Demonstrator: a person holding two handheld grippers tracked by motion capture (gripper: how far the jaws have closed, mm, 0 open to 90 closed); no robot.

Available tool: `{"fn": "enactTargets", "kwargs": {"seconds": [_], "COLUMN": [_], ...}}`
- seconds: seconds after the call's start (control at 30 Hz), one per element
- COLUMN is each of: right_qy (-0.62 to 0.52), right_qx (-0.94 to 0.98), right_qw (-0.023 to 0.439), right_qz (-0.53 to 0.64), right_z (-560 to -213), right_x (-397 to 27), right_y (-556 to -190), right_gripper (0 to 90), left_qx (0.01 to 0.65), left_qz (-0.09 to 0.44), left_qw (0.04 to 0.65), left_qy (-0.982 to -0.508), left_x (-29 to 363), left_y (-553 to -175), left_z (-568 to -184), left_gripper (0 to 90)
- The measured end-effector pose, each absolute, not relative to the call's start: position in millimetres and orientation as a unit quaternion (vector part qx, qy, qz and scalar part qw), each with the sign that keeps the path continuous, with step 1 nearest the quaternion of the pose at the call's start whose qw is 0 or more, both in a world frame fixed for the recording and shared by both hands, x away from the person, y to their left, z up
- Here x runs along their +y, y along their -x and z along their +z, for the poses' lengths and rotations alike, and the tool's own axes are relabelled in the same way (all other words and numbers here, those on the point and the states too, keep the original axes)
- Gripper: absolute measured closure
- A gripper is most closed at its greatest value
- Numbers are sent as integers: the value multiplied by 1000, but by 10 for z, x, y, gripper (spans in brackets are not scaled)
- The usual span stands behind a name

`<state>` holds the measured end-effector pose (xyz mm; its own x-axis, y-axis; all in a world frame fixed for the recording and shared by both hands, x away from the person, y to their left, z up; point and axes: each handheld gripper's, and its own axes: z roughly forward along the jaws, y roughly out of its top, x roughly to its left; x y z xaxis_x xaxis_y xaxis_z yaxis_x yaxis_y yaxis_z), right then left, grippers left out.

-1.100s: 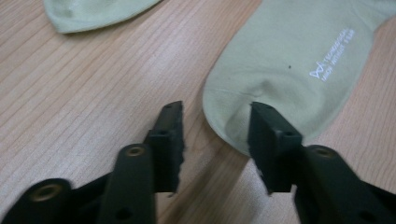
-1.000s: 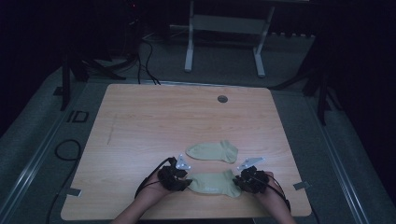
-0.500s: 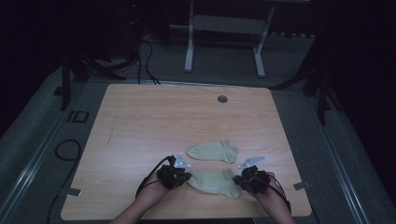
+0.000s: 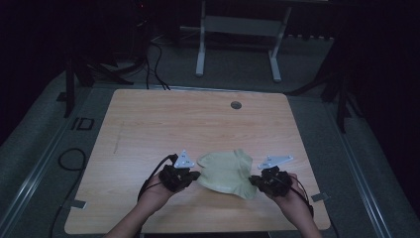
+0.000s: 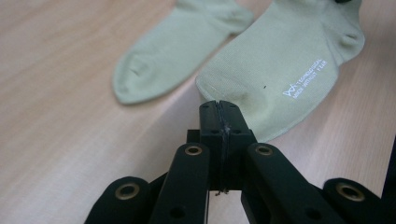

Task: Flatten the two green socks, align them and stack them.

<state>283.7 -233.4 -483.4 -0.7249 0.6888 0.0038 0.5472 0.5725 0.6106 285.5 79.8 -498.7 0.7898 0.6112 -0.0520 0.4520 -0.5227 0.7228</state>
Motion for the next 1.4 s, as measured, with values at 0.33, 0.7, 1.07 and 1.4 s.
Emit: {"fn": "enactTargets", "kwargs": {"seconds": [0.33, 0.7, 1.07, 1.4], "right_qy": [-359, -386, -411, -412], "right_qx": [870, 874, 869, 877], "right_qw": [138, 116, 91, 91], "right_qz": [307, 273, 260, 231], "right_z": [-4548, -4740, -5115, -5284], "right_x": [-2305, -2287, -2301, -2290], "right_y": [-3262, -3748, -3981, -4050], "right_gripper": [864, 863, 861, 679], "left_qx": [327, 351, 368, 362], "left_qz": [125, 124, 124, 121], "left_qw": [383, 355, 334, 341], "left_qy": [-855, -858, -859, -859], "left_x": [788, 704, 621, 626], "left_y": [-3156, -3463, -3628, -3657], "left_z": [-4844, -5063, -5393, -5492], "left_gripper": [895, 895, 894, 748]}}
